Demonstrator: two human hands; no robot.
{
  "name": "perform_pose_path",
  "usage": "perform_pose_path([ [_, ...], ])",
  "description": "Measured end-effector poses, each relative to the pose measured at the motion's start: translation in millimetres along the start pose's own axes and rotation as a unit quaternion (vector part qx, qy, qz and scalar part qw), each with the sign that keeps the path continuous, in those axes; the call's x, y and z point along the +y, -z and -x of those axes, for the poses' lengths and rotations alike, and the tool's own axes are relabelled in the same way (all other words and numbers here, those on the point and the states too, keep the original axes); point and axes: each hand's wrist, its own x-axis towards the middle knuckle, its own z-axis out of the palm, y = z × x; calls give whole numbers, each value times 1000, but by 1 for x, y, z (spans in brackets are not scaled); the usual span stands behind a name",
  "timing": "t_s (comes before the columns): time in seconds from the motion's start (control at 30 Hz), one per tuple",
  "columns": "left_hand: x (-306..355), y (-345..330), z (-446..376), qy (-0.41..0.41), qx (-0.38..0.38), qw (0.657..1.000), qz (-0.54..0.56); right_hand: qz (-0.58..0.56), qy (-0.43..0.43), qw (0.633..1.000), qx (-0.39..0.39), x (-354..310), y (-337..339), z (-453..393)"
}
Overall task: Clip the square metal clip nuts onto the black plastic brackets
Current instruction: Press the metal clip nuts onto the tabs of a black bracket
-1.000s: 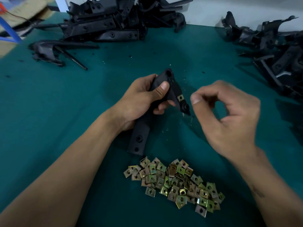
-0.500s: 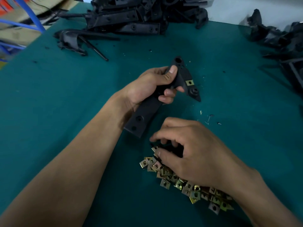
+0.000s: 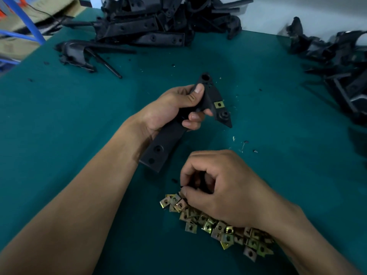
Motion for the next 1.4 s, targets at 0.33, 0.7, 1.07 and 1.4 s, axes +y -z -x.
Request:
perform_pose_path([
  [0.33, -6, 1, 1, -24, -63, 998, 2, -443, -86, 892, 25, 50, 56, 2],
  [0.7, -22, -10, -2, -4, -104, 994, -42, -609, -85, 734, 290, 37, 36, -20],
  [1.07, -25, -14, -5, -10, -91, 991, -95, -645, -102, 690, 313, 31, 28, -20],
  [1.4, -25, -14, -3, -16, -81, 992, -98, -623, -93, 709, 317, 32, 28, -20],
])
